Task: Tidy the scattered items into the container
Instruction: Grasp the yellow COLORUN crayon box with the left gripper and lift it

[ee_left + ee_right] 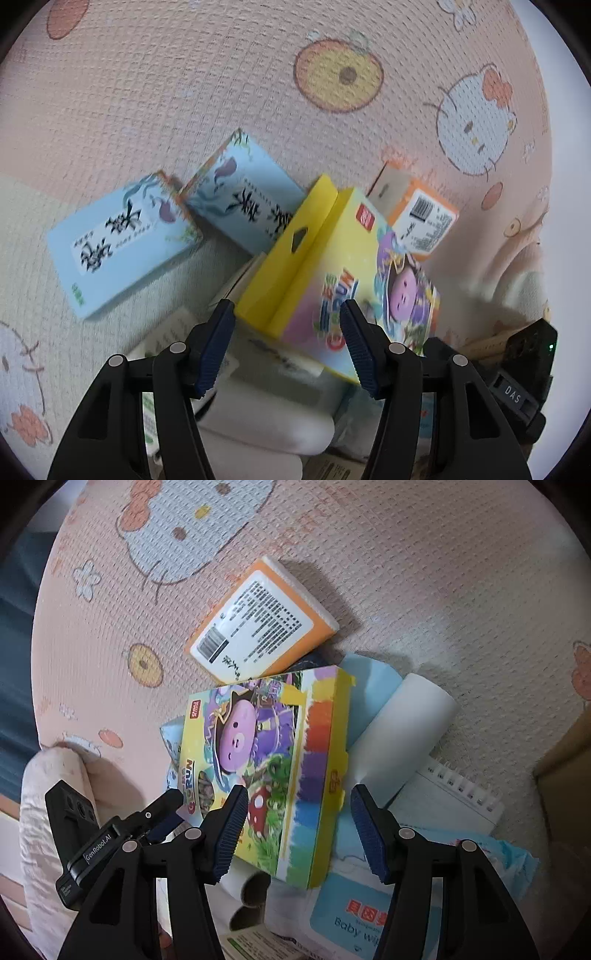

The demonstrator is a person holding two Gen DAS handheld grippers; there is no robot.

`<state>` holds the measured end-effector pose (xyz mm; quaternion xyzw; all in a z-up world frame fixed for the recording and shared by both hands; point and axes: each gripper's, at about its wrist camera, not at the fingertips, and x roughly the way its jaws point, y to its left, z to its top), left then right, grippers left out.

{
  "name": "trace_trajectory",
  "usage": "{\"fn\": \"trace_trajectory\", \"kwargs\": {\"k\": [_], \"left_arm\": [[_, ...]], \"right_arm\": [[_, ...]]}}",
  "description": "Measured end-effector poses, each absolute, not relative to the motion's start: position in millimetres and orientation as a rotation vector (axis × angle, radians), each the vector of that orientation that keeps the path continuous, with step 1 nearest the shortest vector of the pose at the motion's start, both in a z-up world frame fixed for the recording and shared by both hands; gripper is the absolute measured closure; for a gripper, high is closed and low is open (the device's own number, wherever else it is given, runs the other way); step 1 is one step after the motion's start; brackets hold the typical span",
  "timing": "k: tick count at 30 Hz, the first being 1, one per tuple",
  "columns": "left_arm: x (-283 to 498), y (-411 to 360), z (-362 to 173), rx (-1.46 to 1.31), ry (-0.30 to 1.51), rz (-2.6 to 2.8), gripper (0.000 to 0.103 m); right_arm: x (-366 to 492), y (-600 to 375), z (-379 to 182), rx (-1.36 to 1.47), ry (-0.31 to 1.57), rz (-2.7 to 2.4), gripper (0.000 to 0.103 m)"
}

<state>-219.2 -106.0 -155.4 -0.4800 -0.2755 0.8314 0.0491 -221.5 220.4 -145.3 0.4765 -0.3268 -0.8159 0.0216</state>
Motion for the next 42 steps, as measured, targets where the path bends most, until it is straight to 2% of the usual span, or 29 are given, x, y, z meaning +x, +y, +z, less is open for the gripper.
{"fn": "trace_trajectory", "kwargs": {"k": [7, 10, 15, 19, 27, 29, 32, 37, 39, 42], "left_arm": [[-239.1, -116.0, -154.8, -1.481, -0.762, 2.49, 0.04], [-249.8, -109.9, -154.6, -1.48, -0.666, 2.45, 0.04], [-259.6, -100.6, -155.4, -1.461, -0.532, 2.423, 0.04], [-264.6, -102.0, -155.7, -1.45, -0.576, 2.406, 0.04], [-247.7, -95.4, -152.4, -1.46, -0.59, 2.388, 0.044], [-236.8, -95.0, -147.8, -1.446, -0.613, 2.383, 0.045], [-218.8, -98.2, -137.4, -1.405, -0.694, 2.378, 0.045], [-185.5, -92.6, -118.3, -1.348, -0.83, 2.346, 0.046], [-172.1, -90.9, -112.9, -1.346, -0.831, 2.343, 0.047], [-136.0, -89.2, -102.6, -1.346, -0.733, 2.357, 0.048]], "right_arm": [[-220.7, 217.8, -143.3, 1.462, -1.031, -2.541, 0.046], [-221.3, 213.0, -140.8, 1.471, -1.004, -2.579, 0.046], [-224.5, 206.8, -135.8, 1.511, -0.844, -2.636, 0.047], [-227.6, 202.0, -135.8, 1.509, -0.776, -2.659, 0.046], [-231.8, 203.0, -132.9, 1.531, -0.831, -2.66, 0.045], [-228.5, 200.8, -128.1, 1.571, -0.796, -2.653, 0.045], [-215.5, 196.6, -115.4, 1.555, -0.758, -2.654, 0.045], [-178.2, 193.9, -87.8, 1.48, -0.833, -2.647, 0.045], [-164.0, 190.2, -80.5, 1.489, -0.817, -2.649, 0.045], [-141.5, 185.7, -75.1, 1.508, -0.812, -2.64, 0.045]]}}
